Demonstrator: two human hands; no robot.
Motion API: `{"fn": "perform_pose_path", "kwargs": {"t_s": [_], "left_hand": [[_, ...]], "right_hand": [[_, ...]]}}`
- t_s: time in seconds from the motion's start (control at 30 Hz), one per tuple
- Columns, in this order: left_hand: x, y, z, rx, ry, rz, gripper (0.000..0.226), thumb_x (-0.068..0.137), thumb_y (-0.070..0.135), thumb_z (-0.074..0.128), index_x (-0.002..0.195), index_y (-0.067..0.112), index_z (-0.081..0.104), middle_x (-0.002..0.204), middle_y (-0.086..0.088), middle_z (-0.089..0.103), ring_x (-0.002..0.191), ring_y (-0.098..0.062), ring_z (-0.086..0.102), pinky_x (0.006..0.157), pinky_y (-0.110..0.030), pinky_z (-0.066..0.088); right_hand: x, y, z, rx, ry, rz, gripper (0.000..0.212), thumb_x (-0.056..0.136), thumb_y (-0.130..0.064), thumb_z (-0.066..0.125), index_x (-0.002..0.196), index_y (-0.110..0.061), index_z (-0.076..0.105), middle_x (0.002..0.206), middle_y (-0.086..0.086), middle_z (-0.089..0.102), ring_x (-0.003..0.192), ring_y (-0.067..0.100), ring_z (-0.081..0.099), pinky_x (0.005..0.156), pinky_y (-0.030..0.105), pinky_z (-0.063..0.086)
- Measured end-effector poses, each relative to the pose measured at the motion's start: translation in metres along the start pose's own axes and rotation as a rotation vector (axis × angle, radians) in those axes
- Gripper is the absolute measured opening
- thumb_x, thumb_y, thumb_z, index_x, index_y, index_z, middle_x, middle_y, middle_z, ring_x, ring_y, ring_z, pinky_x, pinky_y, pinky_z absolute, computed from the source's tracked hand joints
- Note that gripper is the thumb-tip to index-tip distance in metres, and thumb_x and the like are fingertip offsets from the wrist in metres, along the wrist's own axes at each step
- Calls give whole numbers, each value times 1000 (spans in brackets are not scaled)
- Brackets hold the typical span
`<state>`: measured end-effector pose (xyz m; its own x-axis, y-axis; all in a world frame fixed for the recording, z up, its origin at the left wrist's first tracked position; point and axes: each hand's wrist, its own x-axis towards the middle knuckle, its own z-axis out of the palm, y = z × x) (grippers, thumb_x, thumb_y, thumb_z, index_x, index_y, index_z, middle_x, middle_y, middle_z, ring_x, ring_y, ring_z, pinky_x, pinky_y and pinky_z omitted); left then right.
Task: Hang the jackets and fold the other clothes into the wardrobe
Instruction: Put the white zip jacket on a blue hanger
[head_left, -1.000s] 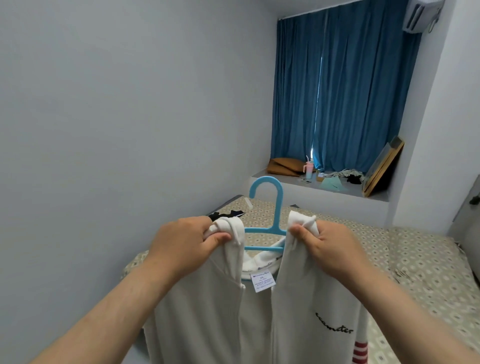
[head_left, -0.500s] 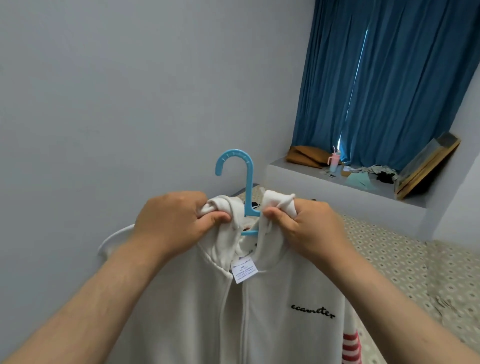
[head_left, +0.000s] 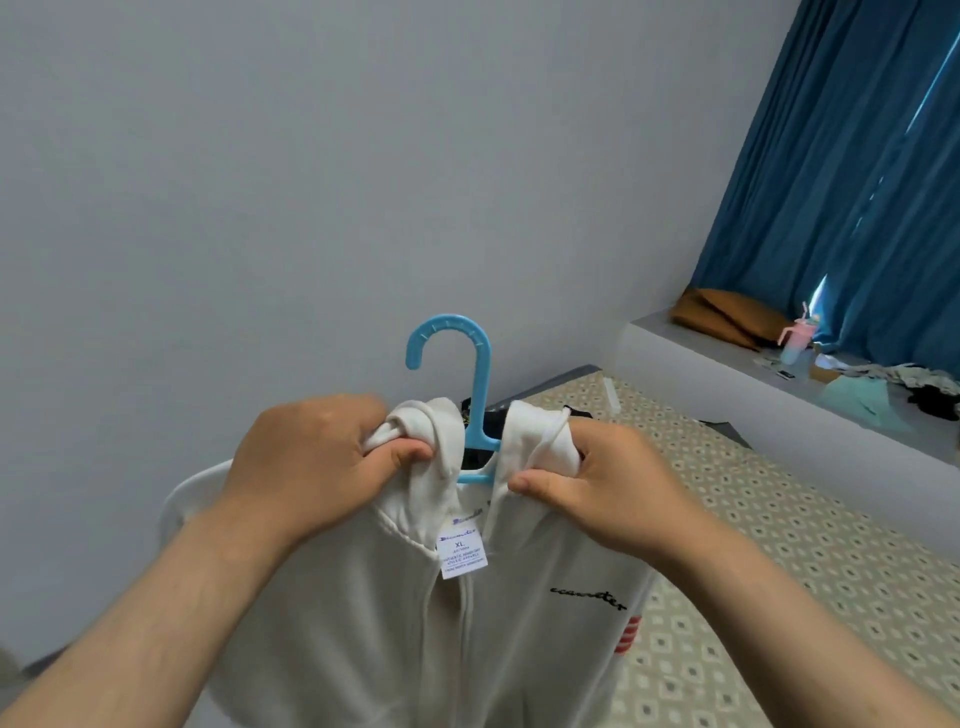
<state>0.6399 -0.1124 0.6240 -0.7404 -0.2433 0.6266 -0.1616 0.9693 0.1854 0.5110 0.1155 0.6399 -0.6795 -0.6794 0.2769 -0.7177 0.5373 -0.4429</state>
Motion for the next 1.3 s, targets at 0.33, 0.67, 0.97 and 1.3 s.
{"fn": "perform_pose_path", "kwargs": {"t_s": [0.33, 0.67, 0.97, 1.3], "left_hand": [[-3, -58, 19, 39, -63, -250, 58, 68, 80, 36, 59, 23, 44, 59, 10, 51, 65, -17, 49, 59, -32, 35], [-101, -60, 91, 225, -87, -450, 59, 64, 84, 24, 64, 29, 46, 62, 12, 48, 63, -7, 42, 55, -15, 25], [-194, -24, 218, 345, -11, -559, 55, 74, 79, 40, 58, 27, 33, 55, 10, 41, 56, -8, 38, 51, -18, 22], [-287, 100, 302, 485, 0, -559, 55, 71, 83, 27, 56, 30, 30, 51, 13, 36, 56, -10, 37, 49, -21, 22]], "right_hand": [[77, 12, 57, 173, -122, -245, 15, 86, -28, 67, 82, -13, 64, 74, 0, 64, 68, 12, 56, 66, 33, 46], [92, 85, 190, 322, -219, -404, 21, 79, -34, 75, 73, -16, 67, 68, -1, 63, 68, 14, 57, 60, 27, 43], [61, 177, 302, 385, -296, -496, 20, 78, -23, 79, 65, -17, 66, 66, -3, 61, 60, 5, 50, 54, 18, 37], [-38, 305, 337, 442, -315, -528, 31, 75, -30, 77, 61, -13, 56, 57, -7, 55, 55, 7, 47, 51, 22, 34]]}}
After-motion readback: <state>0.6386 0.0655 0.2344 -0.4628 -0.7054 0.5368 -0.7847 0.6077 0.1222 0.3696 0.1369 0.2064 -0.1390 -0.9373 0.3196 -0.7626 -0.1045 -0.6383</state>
